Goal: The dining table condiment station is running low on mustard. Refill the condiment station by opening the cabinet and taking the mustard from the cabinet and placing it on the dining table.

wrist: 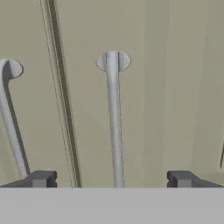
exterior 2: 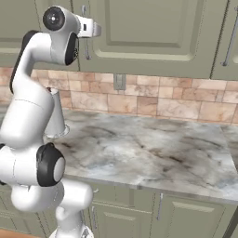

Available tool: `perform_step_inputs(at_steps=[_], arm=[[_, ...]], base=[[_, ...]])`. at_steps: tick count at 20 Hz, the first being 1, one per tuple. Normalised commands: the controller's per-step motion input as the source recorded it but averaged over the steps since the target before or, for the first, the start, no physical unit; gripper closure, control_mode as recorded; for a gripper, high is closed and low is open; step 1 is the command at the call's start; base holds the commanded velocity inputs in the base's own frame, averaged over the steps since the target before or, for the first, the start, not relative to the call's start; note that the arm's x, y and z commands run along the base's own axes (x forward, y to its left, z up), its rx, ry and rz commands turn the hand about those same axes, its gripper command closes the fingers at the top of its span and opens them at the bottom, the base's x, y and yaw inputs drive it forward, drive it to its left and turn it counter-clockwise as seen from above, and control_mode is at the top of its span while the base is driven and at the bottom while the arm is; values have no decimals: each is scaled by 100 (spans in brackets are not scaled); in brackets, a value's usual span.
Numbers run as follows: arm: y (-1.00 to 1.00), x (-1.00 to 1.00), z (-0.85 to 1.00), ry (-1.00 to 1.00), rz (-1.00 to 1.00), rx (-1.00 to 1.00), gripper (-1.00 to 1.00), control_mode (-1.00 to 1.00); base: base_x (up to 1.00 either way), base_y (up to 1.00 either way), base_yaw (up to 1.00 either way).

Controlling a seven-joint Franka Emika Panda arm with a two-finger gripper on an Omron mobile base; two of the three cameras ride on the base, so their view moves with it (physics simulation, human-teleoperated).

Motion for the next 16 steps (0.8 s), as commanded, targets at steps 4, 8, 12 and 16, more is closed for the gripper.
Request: perform_step_inputs(at_steps=[4, 8, 12, 16], arm=[[0, 46, -14, 0, 0, 0, -100, -100], [0, 47, -20, 0, 0, 0, -100, -100], [0, 49, -25, 0, 0, 0, -100, -100], [0, 49, -29, 0, 0, 0, -100, -100]], base=[[0, 0, 0], [0, 0, 0], [0, 0, 0], [0, 0, 0]])
